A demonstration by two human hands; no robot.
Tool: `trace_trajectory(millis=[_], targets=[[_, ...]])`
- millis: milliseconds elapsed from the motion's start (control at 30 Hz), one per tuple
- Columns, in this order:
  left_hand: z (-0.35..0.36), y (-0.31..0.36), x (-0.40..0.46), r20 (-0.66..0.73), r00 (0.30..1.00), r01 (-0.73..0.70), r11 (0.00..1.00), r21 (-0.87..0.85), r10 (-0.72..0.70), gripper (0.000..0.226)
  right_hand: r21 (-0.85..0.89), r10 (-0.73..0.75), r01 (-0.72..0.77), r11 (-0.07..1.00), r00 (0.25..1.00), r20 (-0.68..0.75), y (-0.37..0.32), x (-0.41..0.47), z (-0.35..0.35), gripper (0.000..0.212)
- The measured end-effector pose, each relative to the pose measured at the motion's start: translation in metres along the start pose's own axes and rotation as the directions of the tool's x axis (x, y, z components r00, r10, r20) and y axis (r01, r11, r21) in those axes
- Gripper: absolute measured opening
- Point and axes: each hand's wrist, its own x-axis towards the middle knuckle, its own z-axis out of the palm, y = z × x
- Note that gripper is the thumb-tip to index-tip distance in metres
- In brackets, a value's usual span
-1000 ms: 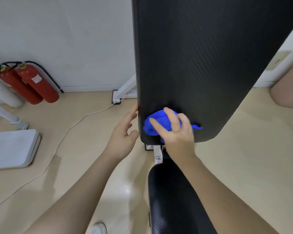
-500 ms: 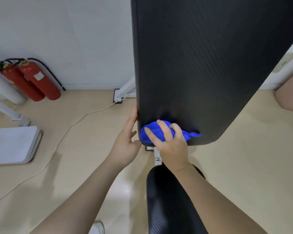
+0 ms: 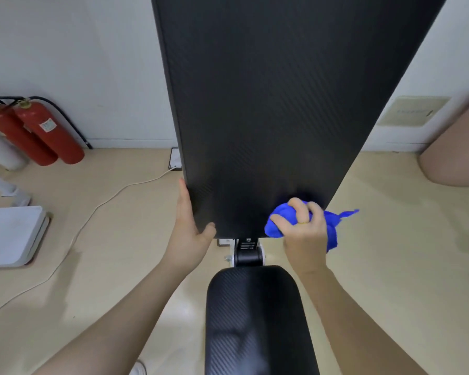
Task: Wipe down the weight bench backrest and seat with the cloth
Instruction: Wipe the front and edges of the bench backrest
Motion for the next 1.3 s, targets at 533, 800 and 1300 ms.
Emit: trace_trajectory(millis=[533,800,1300], targets=[[0.019,0.003,0.003,-0.173,0.983,0.08,0.995,0.058,-0.069,0.102,-0.142,-0.234,0.246,0.959,0.967,0.099,0.064,-0.016,0.002,0.056],[0.017,0.0,0.002,-0.165,0.983,0.079,0.997,0.013,-0.076,0.099,-0.001,-0.492,0.493,0.87,0.869,0.056,-0.03,-0.015,0.042,0.046],[-0.003,0.009,0.002,-0.062,0.987,0.138,0.982,-0.13,-0.147,0.096,-0.174,-0.579,0.65,0.74,0.747,0.327,-0.004,0.004,0.024,0.044]])
